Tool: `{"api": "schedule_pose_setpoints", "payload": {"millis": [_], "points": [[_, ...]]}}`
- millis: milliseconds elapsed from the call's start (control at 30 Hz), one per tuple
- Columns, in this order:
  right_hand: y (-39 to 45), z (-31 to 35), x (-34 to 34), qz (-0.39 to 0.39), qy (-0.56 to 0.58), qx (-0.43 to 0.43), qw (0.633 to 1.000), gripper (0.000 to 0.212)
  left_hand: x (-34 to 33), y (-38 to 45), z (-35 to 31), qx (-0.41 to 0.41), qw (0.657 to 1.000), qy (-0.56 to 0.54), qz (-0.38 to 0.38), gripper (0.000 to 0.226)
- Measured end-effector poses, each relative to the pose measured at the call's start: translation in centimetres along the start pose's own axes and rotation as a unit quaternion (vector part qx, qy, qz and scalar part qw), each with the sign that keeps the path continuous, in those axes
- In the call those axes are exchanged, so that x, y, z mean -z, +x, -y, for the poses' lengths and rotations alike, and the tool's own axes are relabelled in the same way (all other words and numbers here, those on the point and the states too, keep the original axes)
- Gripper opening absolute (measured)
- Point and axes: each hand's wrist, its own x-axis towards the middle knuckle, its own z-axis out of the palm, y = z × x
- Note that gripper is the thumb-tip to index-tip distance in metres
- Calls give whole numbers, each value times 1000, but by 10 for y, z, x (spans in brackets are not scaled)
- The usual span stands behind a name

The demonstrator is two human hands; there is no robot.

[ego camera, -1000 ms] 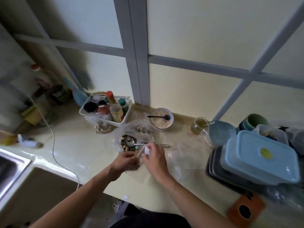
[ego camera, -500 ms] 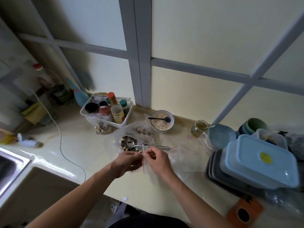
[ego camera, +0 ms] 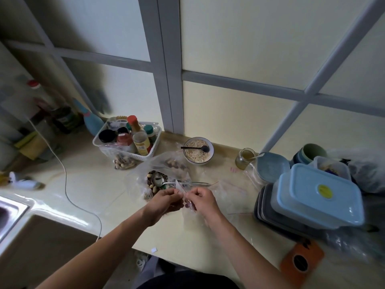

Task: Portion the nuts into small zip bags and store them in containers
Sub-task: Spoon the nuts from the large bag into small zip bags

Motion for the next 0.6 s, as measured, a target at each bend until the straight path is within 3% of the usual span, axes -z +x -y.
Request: {"api": "schedule_pose_setpoints", "payload": {"millis": [233,367,433,533,600], "points": [[-3,0,-1,20,-174,83,981,20,-12,-2,1,-41,972,205,-108,19],[4,2,10,-141,-282,103,943,11,-7,-2,2,-57,932,325,-149,33],[7,5,17,-169,-327,101,924,10,-1,-1,3,-56,910,377,-165,53],[14,7,21,-117,-355,111,921,7,6,4,7,-92,877,430,-191,50],[18,9,20,-49,-308,119,943,4,12,5,7,-152,881,410,-178,38]]}}
